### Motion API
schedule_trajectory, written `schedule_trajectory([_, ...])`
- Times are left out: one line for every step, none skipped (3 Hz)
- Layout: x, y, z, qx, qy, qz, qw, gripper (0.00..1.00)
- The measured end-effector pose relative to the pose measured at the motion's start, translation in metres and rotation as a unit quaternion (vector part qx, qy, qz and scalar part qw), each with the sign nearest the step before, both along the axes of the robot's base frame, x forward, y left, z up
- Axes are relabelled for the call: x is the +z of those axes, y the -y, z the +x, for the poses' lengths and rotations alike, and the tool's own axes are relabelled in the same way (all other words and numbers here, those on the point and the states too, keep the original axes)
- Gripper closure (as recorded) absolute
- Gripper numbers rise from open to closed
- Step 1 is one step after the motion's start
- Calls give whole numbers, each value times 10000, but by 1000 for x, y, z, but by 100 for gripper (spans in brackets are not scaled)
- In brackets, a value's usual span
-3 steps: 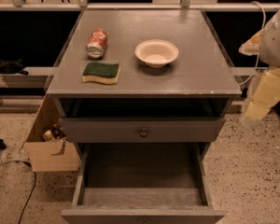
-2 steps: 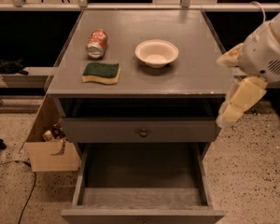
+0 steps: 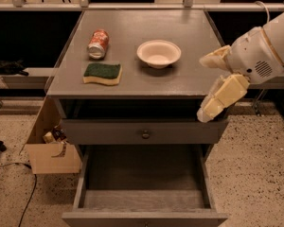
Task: Place sponge into middle drawer
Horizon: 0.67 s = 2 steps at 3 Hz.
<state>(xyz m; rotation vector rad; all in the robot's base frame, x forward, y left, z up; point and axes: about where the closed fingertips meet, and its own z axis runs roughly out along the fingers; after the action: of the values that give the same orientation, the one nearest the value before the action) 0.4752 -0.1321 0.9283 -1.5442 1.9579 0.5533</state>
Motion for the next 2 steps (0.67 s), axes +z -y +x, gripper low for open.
schedule_trajectory([-1,-1,2,-84,122,9,9999,0])
schedule_trajectory([17,-5,51,-498,515,149,9973,0])
